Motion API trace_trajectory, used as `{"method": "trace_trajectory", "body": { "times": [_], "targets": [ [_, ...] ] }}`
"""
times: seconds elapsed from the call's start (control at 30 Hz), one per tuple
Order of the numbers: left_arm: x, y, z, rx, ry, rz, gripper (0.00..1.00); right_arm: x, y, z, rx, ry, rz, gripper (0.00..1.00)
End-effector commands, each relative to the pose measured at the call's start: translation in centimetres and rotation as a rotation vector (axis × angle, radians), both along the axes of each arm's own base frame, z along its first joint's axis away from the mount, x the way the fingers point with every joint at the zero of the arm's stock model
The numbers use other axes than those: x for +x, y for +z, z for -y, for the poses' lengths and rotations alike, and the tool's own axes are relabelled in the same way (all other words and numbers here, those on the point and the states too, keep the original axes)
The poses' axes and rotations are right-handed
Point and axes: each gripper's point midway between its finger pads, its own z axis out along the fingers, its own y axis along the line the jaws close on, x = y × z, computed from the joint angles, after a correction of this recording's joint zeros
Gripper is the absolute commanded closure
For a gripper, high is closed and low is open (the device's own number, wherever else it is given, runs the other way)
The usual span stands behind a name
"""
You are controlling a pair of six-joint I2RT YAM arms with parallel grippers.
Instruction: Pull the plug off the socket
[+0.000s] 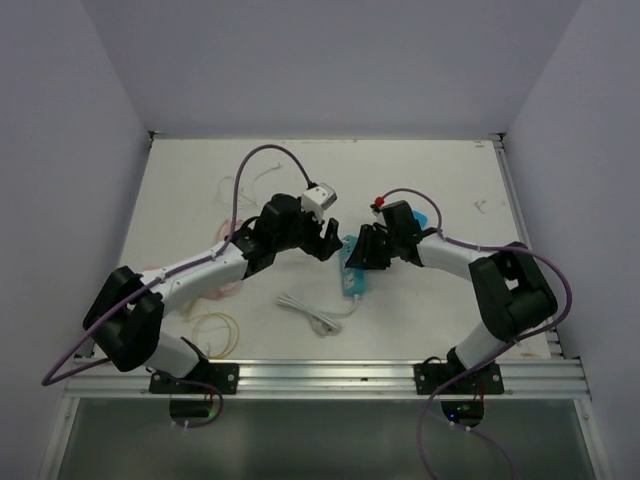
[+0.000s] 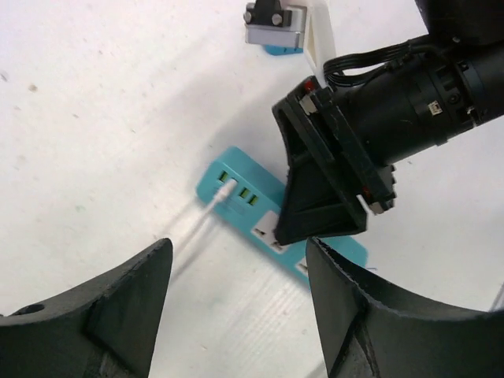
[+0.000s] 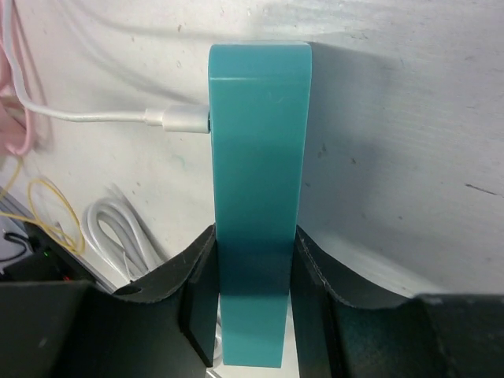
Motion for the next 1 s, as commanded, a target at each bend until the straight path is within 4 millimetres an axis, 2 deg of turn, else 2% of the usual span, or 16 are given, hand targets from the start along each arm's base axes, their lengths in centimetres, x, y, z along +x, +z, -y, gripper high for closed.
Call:
{"method": "trace_trajectory", "body": {
  "times": [0.0, 0.1, 0.17, 0.2, 0.27, 0.33, 0.47, 0.5, 0.53, 0.73, 0.87, 0.9, 0.97],
  "targets": [
    [2.2, 1.6, -1.3, 0.145, -0.077, 0.188, 0.29, -1.4, 1.4, 1.1, -0.029, 0.151, 0.0, 1.0],
    [2.5, 0.1, -1.0, 0.199, -0.125, 0.176, 0.31, -1.9, 1.9, 1.4, -0.051, 0.214, -0.005, 1.0],
    [2.9, -0.1, -0.3, 0.204, -0.155, 0.182, 0.31, -2.0, 2.3, 1.1, -0.025, 0.24, -0.008, 1.0],
    [3.0, -0.9, 0.1, 0.214, -0.18, 0.173, 0.32, -2.0, 2.3, 1.2, -0.016, 0.241, -0.015, 1.0],
    [3.4, -1.0, 0.7, 0.214, -0.193, 0.18, 0.34, -2.2, 2.3, 1.1, 0.003, 0.244, -0.028, 1.0],
    [3.6, -1.8, 1.3, 0.212, -0.216, 0.164, 0.35, -2.2, 2.3, 1.1, 0.014, 0.239, -0.033, 1.0],
    [3.3, -3.0, 2.3, 0.199, -0.259, 0.133, 0.39, -2.0, 2.2, 1.1, 0.023, 0.23, -0.044, 1.0],
    [3.0, -3.4, 2.4, 0.198, -0.272, 0.123, 0.45, -2.0, 2.2, 1.1, 0.023, 0.232, -0.043, 1.0],
    [3.0, -3.6, 2.5, 0.199, -0.275, 0.118, 0.47, -2.0, 2.2, 1.1, 0.023, 0.234, -0.041, 1.0],
    [2.4, -4.1, 4.3, 0.214, -0.323, 0.128, 0.48, -1.8, 2.0, 1.4, -0.003, 0.231, -0.036, 1.0],
    [2.1, -5.4, 5.1, 0.228, -0.348, 0.105, 0.5, -1.7, 1.9, 1.5, -0.005, 0.219, -0.037, 1.0],
    [2.0, -5.5, 5.3, 0.227, -0.355, 0.101, 0.54, -1.6, 1.9, 1.5, -0.007, 0.218, -0.033, 1.0],
    [2.0, -5.9, 5.5, 0.23, -0.363, 0.092, 0.56, -1.6, 1.9, 1.5, -0.009, 0.215, -0.034, 1.0]
  ]
}}
